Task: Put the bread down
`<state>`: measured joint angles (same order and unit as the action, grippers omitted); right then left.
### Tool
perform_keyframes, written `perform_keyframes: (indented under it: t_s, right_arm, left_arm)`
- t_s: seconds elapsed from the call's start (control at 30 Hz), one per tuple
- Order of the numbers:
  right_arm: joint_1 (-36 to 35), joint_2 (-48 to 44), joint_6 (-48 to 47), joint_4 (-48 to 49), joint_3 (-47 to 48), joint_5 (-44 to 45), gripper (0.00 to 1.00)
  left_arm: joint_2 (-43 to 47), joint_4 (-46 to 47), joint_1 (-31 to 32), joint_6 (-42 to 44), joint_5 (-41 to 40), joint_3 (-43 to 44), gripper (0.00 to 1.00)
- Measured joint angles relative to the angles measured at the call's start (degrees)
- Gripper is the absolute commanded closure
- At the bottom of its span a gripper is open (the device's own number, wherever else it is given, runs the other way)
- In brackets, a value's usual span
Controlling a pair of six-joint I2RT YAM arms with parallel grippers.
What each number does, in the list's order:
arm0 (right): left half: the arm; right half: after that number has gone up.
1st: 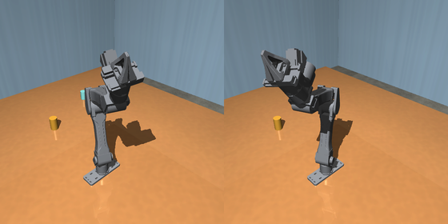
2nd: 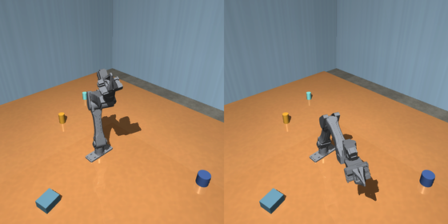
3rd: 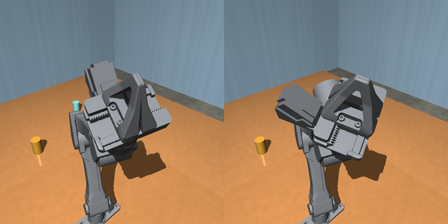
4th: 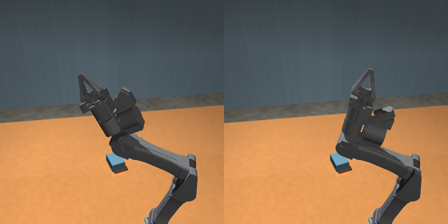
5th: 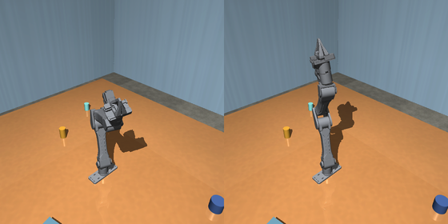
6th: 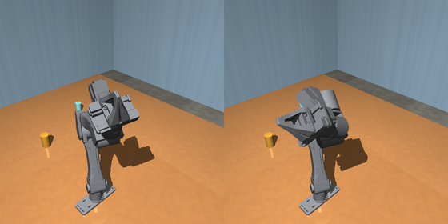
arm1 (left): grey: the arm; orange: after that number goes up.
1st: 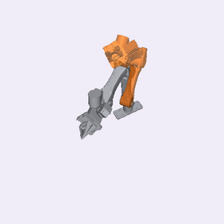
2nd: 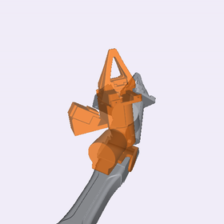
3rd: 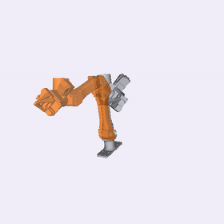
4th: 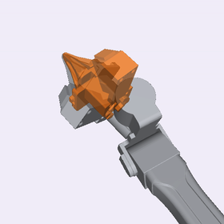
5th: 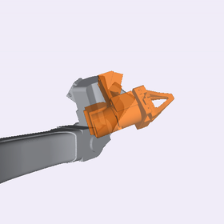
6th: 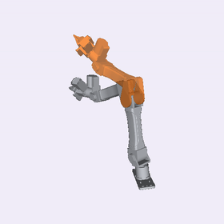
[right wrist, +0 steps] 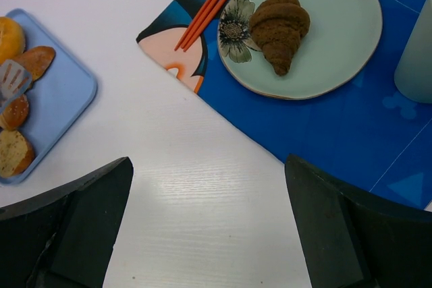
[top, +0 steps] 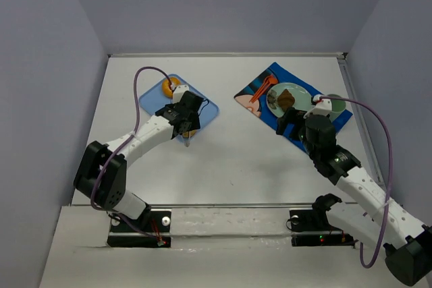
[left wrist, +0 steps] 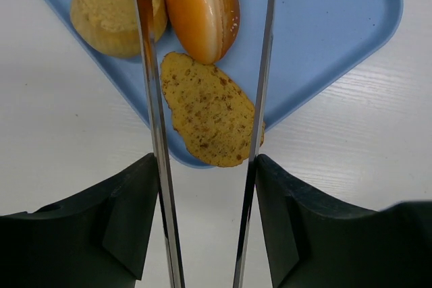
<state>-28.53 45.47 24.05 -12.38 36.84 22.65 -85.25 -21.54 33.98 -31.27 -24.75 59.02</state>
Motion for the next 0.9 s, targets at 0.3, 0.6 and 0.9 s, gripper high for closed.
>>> perform_keyframes:
  t_s: [0.3,0.6,0.9]
  right_arm:
    - [0.0,0.37,0.13,0.02,-0.2,0.0,0.0]
    - [0.0,0.7,0.2,0.02,-0.2,0.0,0.0]
    - [0.0,-0.72,0.46,0.02,-0.31,0.02,0.0]
  left_arm:
    - [-3.41,-1.75,0.0,0.59,0.85,1.77,0.56]
    - [-3.5,-3.74,0.04,0.52,1.07,2.54,0.73]
    - [0.28,2.14,5.49,4.87,5.33,6.75,0.69]
